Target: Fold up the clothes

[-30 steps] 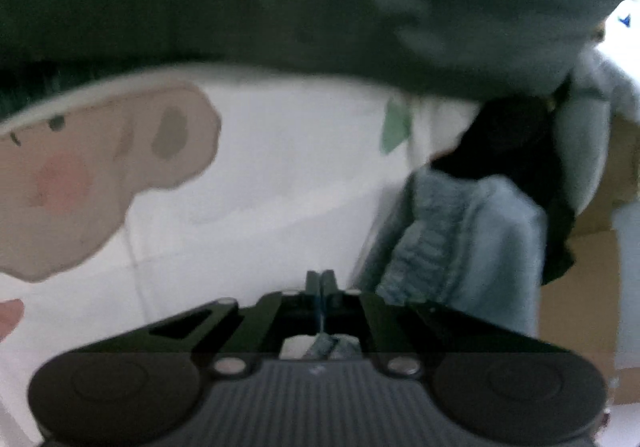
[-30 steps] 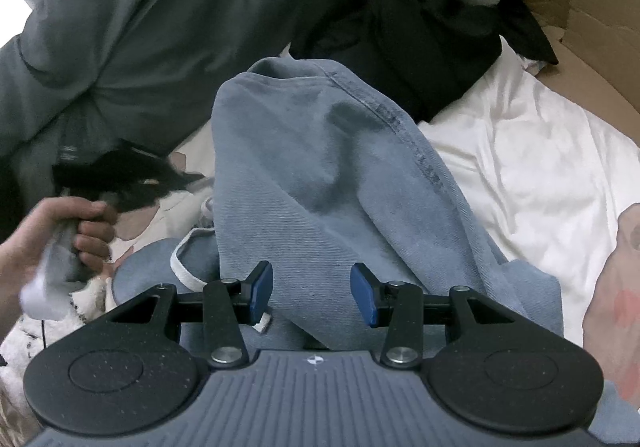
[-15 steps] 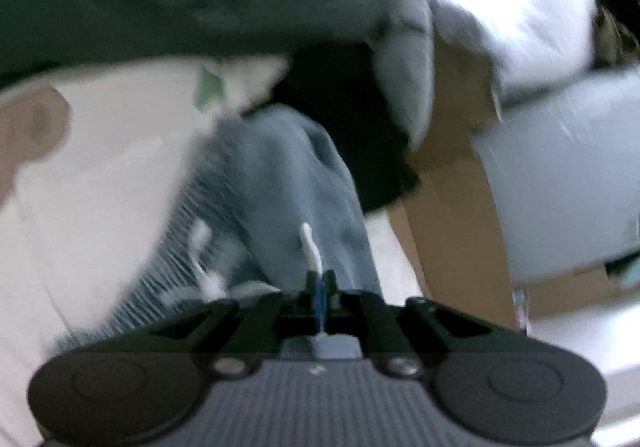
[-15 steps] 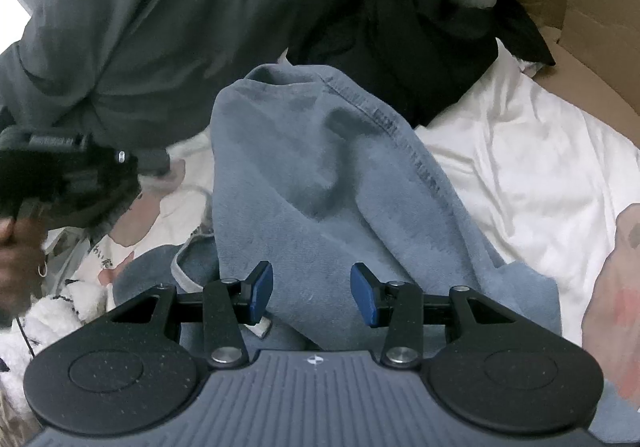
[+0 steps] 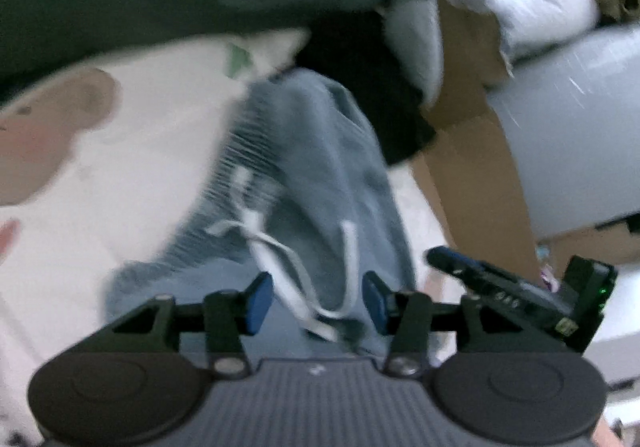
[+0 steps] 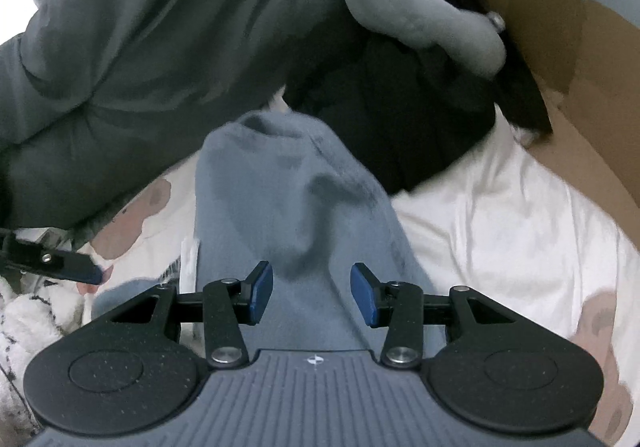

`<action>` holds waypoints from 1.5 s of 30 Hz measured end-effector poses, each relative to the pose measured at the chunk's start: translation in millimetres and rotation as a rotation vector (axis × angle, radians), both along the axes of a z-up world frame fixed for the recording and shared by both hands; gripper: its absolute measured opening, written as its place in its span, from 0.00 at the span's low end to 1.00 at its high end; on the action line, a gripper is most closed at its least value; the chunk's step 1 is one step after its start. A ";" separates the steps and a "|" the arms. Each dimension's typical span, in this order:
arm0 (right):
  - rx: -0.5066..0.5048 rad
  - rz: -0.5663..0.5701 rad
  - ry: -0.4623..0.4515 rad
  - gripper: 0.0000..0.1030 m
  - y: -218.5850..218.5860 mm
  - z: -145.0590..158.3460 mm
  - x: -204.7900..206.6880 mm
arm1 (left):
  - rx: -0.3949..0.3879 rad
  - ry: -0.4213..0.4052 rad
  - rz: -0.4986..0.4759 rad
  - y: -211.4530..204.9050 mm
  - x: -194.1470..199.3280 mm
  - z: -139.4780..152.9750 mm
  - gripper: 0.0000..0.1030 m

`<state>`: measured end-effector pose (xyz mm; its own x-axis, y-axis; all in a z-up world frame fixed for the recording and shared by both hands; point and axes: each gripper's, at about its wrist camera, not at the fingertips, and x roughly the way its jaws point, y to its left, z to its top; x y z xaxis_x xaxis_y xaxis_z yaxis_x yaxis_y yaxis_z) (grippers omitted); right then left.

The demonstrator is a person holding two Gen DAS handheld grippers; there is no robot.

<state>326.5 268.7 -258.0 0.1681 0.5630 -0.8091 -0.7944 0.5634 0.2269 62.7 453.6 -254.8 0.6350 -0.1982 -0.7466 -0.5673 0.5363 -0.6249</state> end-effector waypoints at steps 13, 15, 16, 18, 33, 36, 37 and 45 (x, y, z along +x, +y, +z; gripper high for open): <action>0.058 0.060 -0.008 0.50 93.5 6.0 49.5 | 0.038 0.188 0.239 42.0 -56.7 -29.0 0.50; 0.057 0.079 -0.026 0.53 105.3 9.5 50.3 | 0.021 0.213 0.260 41.5 -58.4 -41.1 0.50; 0.050 0.089 -0.037 0.56 111.4 9.7 51.2 | 0.006 0.227 0.275 40.5 -60.8 -47.9 0.50; 0.039 0.102 -0.053 0.59 124.7 9.4 53.3 | -0.026 0.254 0.306 38.4 -65.5 -62.1 0.50; -0.115 0.253 -0.192 0.74 256.0 -26.8 41.2 | -0.234 0.256 0.379 9.2 -72.5 -125.6 0.60; -0.245 0.322 -0.250 0.74 253.9 -48.8 35.2 | -0.231 0.252 0.349 -1.5 -70.2 -132.1 0.66; -0.267 0.331 -0.264 0.74 249.5 -53.7 35.8 | -0.205 0.251 0.337 -4.3 -69.2 -131.7 0.69; -0.389 0.351 -0.273 0.74 213.3 -91.9 55.3 | -0.163 0.203 0.276 -18.1 -62.6 -134.5 0.58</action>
